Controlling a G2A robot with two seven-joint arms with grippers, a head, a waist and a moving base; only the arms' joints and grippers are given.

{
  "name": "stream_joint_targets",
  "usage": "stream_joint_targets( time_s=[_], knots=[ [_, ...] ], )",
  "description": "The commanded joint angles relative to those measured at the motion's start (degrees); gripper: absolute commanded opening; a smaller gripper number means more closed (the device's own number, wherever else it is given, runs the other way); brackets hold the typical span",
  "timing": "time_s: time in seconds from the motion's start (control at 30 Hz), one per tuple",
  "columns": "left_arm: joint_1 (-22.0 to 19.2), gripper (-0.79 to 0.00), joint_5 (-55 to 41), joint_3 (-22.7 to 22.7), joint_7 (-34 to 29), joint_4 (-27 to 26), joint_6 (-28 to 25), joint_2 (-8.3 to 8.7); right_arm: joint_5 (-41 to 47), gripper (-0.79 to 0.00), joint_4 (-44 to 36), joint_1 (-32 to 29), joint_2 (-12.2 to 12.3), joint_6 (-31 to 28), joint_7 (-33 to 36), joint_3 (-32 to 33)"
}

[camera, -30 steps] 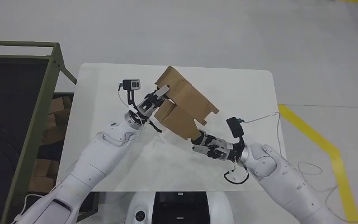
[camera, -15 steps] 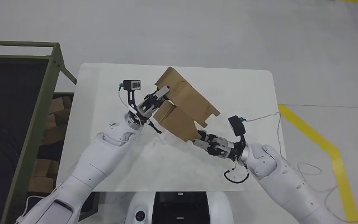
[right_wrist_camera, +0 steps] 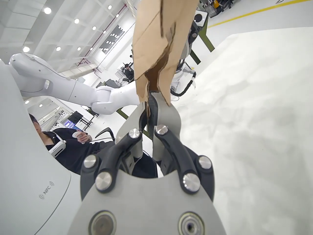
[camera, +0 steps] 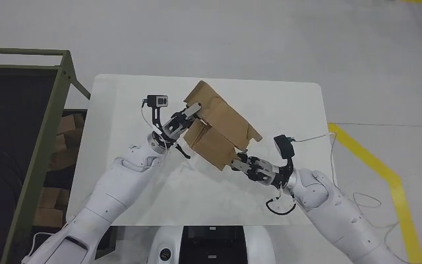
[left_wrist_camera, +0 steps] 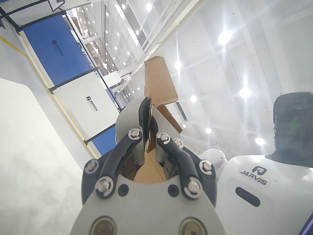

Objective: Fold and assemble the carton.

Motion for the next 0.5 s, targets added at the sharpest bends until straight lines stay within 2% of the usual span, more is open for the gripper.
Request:
stream_joint_targets(
  time_s=[0.0,0.47],
  knots=[
    [0.0,-0.785,-0.1,-0.2,-0.5,0.3,0.1,-0.11,-0.1,-0.785,-0.4,-0.5,0.1,0.0,-0.2,0.7],
    [-0.2,-0.785,0.3,-1.4,-1.8,2.7,0.6,-1.0,1.4,-0.785,-3.8,-3.0,0.7,0.0,-0.5,3.4]
  ],
)
